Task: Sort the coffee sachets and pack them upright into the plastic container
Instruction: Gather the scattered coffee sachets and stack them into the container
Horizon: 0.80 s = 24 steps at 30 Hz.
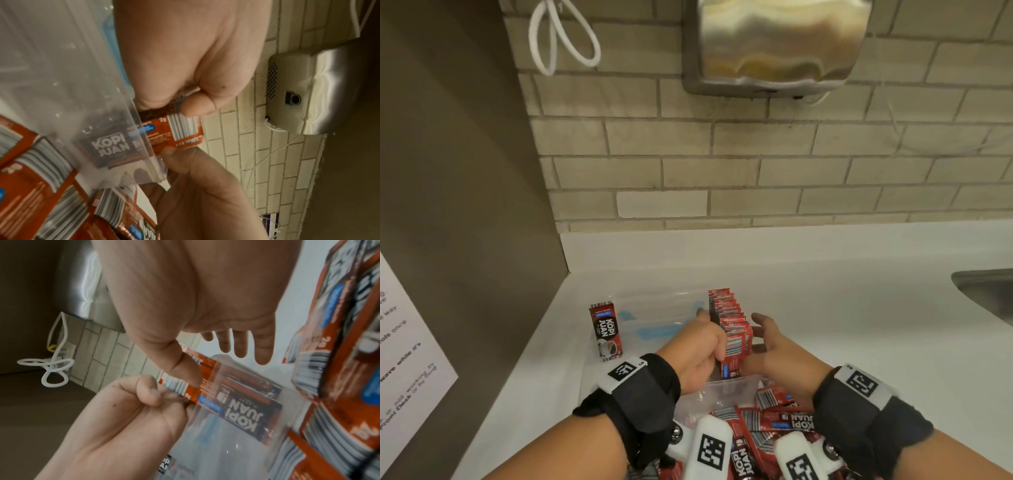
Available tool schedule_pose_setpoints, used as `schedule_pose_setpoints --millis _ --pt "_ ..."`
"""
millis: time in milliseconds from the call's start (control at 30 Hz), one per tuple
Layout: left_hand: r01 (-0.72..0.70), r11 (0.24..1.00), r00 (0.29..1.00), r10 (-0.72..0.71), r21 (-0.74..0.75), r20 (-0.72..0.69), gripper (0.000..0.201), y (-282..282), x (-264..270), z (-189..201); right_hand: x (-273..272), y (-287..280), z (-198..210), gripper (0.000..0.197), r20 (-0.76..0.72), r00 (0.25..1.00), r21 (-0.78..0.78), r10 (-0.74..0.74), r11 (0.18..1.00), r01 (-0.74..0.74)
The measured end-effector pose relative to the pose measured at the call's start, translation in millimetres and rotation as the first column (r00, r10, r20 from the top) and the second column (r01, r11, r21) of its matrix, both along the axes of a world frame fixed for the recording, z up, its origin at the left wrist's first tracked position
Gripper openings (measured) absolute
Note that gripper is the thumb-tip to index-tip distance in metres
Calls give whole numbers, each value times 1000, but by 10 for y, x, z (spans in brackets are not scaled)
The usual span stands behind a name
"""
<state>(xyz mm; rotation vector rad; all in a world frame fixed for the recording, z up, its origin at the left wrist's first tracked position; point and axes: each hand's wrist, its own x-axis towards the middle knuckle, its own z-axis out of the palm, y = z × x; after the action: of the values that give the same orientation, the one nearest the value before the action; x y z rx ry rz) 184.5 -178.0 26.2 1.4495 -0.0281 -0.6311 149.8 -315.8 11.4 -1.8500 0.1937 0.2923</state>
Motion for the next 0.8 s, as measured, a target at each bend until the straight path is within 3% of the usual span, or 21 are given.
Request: schedule_pose_setpoints --millis 267,433,600,800 --pt "-64 991 988 47 113 147 88 314 -243 184 -252 -63 128 82 78 988 -10 -131 991 132" --pt "-115 982 951 65 150 302 72 646 -564 179 -523 -228 145 69 172 958 -81 -231 966 247" --pt "-31 945 908 -110 327 404 53 723 -957 139 -854 -424 58 49 90 957 -124 -275 950 285" --pt "105 833 806 -392 544 445 37 642 -1183 6 -1073 -586 14 39 13 950 -178 -311 935 308"
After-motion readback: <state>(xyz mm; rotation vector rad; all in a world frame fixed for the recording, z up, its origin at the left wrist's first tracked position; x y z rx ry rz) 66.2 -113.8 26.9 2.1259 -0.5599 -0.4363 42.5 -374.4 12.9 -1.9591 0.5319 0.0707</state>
